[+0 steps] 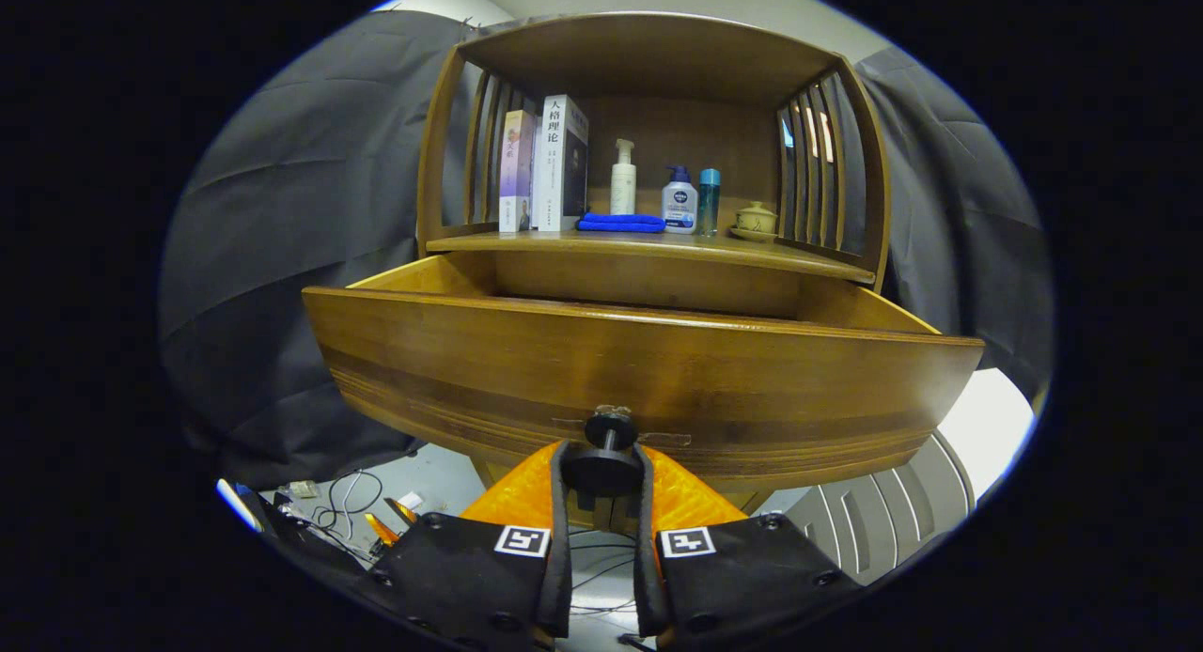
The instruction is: Pull open the drawer, take out the items inside it, and place them on the countertop above the cabinet.
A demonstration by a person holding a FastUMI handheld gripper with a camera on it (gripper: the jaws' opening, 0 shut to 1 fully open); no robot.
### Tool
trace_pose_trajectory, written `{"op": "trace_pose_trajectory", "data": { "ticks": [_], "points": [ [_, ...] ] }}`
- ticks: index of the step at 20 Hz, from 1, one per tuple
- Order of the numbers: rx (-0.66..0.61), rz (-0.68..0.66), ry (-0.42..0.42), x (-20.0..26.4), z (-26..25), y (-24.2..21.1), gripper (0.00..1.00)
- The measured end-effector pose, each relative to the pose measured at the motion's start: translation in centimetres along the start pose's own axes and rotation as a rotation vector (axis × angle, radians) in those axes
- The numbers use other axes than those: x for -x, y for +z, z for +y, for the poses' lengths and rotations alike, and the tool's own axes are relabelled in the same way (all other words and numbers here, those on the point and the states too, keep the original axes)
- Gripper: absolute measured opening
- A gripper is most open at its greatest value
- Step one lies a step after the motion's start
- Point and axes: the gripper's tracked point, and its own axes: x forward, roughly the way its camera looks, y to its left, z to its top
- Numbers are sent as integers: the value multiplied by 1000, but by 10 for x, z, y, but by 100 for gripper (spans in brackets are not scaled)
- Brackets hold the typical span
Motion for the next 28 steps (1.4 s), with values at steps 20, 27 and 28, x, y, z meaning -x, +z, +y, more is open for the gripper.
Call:
{"op": "trace_pose_trajectory", "data": {
  "ticks": [20,27,28],
  "points": [
    [60,-43,76,10,-3,-23,33],
    [24,-218,100,44,-1,11,84],
    [23,-241,106,48,0,16,92]
  ]
}}
